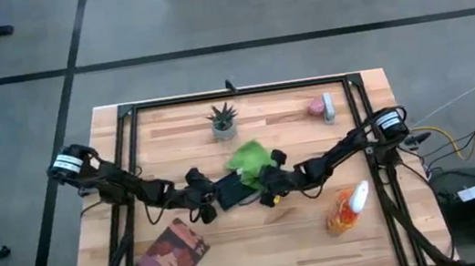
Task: Apply microfiber cloth
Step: Wipe the front of the tablet with the microfiber cloth
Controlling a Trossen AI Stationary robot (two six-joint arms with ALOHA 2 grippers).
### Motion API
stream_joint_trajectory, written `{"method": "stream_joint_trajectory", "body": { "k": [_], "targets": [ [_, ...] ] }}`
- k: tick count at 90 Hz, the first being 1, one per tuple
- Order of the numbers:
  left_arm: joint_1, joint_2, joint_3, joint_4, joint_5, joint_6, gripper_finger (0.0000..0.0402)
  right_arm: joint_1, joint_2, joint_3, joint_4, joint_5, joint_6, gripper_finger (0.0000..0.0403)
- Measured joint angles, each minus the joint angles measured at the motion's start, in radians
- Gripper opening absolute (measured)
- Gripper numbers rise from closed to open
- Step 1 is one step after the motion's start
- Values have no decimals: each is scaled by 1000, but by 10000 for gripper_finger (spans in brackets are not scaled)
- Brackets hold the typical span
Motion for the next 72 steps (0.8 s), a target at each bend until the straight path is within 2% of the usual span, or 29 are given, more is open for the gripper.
{"method": "stream_joint_trajectory", "body": {
  "k": [16,26,33,42,53,72],
  "targets": [
    [-3,-156,-3,-38,16,103,59,18,-95,-6,-170,40,-60,3],
    [0,-215,-2,-69,-60,125,59,56,-156,-5,-244,64,-130,3],
    [8,-229,-3,-93,-123,127,59,96,-168,-6,-240,36,-197,3],
    [55,-208,-2,-91,-134,113,59,139,-172,-5,-221,-27,-243,3],
    [137,-143,-1,-61,-83,92,59,170,-150,-1,-233,-33,-249,18],
    [248,-1,-1,-7,21,56,59,165,-145,4,-218,-36,-341,107]
  ]
}}
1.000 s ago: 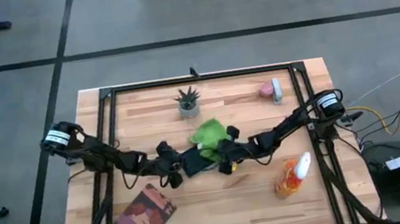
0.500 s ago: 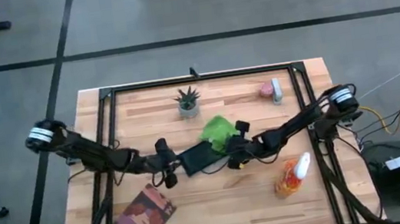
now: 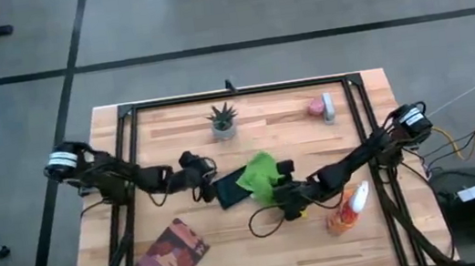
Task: Apply microfiber cloth
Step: Wipe the front of the tablet with the microfiber cloth
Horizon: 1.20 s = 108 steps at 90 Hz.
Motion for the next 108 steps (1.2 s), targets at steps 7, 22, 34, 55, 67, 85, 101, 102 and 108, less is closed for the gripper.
{"method": "stream_joint_trajectory", "body": {
  "k": [7,22,34,55,67,85,101,102,108],
  "targets": [
    [9,54,1,67,12,0,59,-12,0,0,18,0,-39,141],
    [9,143,28,92,15,-22,59,-34,41,1,70,-114,-121,188],
    [9,171,46,100,23,-31,59,-44,147,42,139,-102,-187,195],
    [11,178,86,78,147,-19,59,-69,314,214,110,-51,-373,174],
    [12,177,119,-4,185,-9,59,-80,337,299,36,-42,-454,161],
    [11,177,130,-28,196,27,59,-92,334,377,-52,-7,-535,144],
    [11,175,130,-36,204,68,59,-92,334,395,-82,25,-558,120],
    [11,174,130,-37,205,71,59,-92,334,396,-85,26,-555,118],
    [11,167,130,-40,215,93,59,-93,332,400,-99,31,-544,102]
  ]
}}
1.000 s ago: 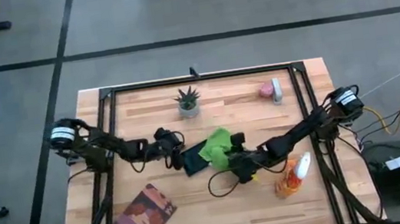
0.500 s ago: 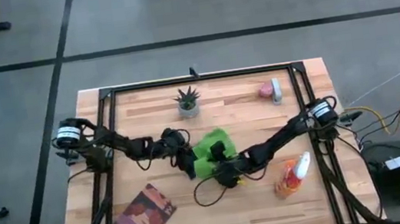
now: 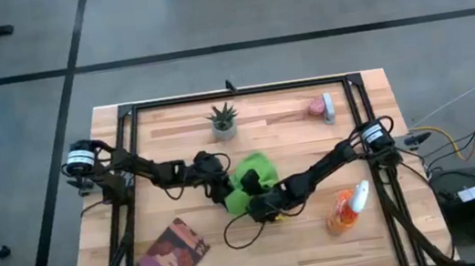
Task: Apply microfiber cloth
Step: Wipe the front of the tablet with the microfiber cloth
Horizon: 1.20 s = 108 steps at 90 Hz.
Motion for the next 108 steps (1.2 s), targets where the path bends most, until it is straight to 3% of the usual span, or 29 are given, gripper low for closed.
{"method": "stream_joint_trajectory", "body": {
  "k": [23,35,52,66,77,89,108],
  "targets": [
    [-1,-134,1,-149,85,116,59,0,-47,16,-15,29,19,42],
    [-12,-272,-5,-334,179,160,59,-3,-103,37,-91,16,56,38],
    [-12,-486,-16,-524,190,166,59,-35,-190,131,-283,-25,193,34],
    [-25,-608,-74,-504,173,107,59,-119,-230,243,-527,-185,429,33],
    [-46,-646,-137,-420,166,64,59,-202,-236,310,-637,-431,570,33],
    [-70,-647,-207,-282,158,30,59,-277,-238,331,-644,-701,613,33],
    [-93,-626,-272,-128,154,10,59,-348,-238,332,-654,-855,617,34]
  ]
}}
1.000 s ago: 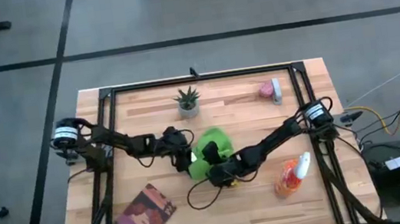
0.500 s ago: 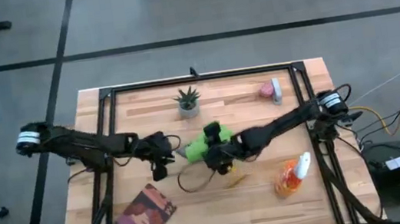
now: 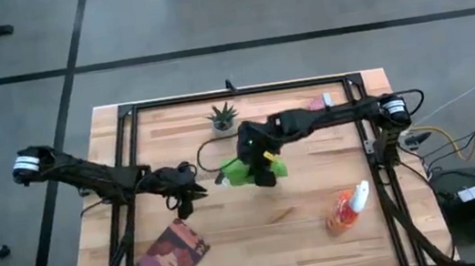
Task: Apply microfiber cloth
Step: Wipe the front of the tablet with the microfiber cloth
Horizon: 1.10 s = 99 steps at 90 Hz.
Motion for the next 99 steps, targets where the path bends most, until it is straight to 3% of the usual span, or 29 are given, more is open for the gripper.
{"method": "stream_joint_trajectory", "body": {
  "k": [12,40,53,80,99],
  "targets": [
    [-3,5,-9,16,-2,-4,59,-7,-2,0,2,55,-44,33],
    [-1,17,-10,13,-10,-12,59,129,33,-16,-8,601,-152,33],
    [-1,30,-9,16,-21,-16,59,201,95,-26,31,743,-151,35],
    [-1,89,-9,25,-31,-52,59,258,231,-25,66,797,-67,42],
    [-1,145,-10,61,-31,-61,59,258,256,-26,67,645,-10,89]
  ]
}}
